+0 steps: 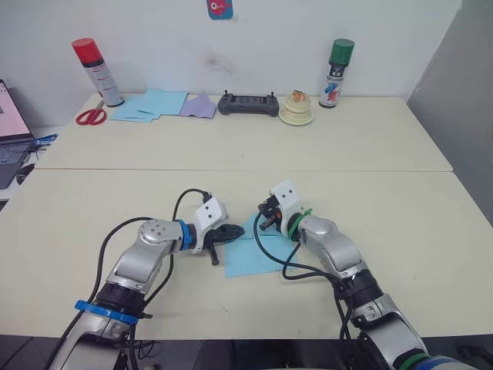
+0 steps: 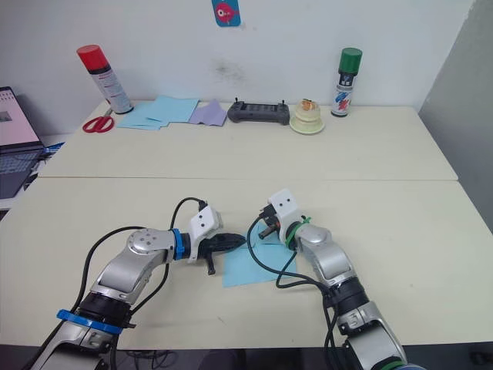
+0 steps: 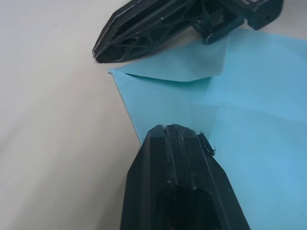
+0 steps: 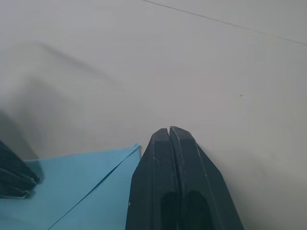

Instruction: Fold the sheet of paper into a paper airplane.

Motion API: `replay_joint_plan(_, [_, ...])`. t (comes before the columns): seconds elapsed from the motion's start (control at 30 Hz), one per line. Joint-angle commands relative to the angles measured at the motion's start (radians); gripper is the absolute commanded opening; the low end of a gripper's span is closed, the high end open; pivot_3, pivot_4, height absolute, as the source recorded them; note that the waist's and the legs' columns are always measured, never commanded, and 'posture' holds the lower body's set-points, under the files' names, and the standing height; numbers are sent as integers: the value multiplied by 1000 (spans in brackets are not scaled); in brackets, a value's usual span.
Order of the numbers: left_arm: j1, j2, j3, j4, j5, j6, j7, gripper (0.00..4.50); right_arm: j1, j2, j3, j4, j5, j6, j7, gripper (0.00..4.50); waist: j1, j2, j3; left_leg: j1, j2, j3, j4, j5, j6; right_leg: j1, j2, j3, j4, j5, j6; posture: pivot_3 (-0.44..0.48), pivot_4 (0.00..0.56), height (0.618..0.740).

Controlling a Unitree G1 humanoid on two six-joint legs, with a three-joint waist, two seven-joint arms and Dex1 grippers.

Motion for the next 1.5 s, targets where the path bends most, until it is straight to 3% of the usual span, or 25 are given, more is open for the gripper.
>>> replay_joint_plan(0.03, [6,8,-21,58,50,13,12,40,-1,-5,-54,-44,32,-41,14,0,0,1,0,-1,0,0,0,0,0,0,0,0,0,0,0,0,150,740])
replay_joint_plan(0.23, [-5,6,-21,75,52,-1,12,40,17,12,-10,-127,62,-4,88,0,0,1,1,-1,0,0,0,0,0,-1,0,0,-1,0,0,0,150,740])
replay_joint_plan(0.6, [-5,12,-17,64,48,-6,17,40,18,9,83,-21,-24,31,75,0,0,1,1,-1,0,0,0,0,0,-1,0,0,-1,0,0,0,150,740])
replay_joint_plan(0.77, [-36,8,58,10,-50,66,4,40,28,3,83,-12,-42,24,76,0,-2,1,1,-1,1,-1,0,0,0,-1,0,-1,0,0,0,0,150,740])
replay_joint_plan(1.2, [-126,-88,20,140,11,-13,28,40,43,-4,77,-42,-37,44,81,0,0,1,1,-3,-1,0,0,0,0,-1,0,-1,-2,0,0,0,150,740])
replay_joint_plan(1.5, [-142,-79,-10,134,47,-26,-26,40,53,-5,78,-56,-37,56,78,0,0,1,1,-4,-1,0,0,0,0,-2,0,-1,-2,0,0,0,150,740])
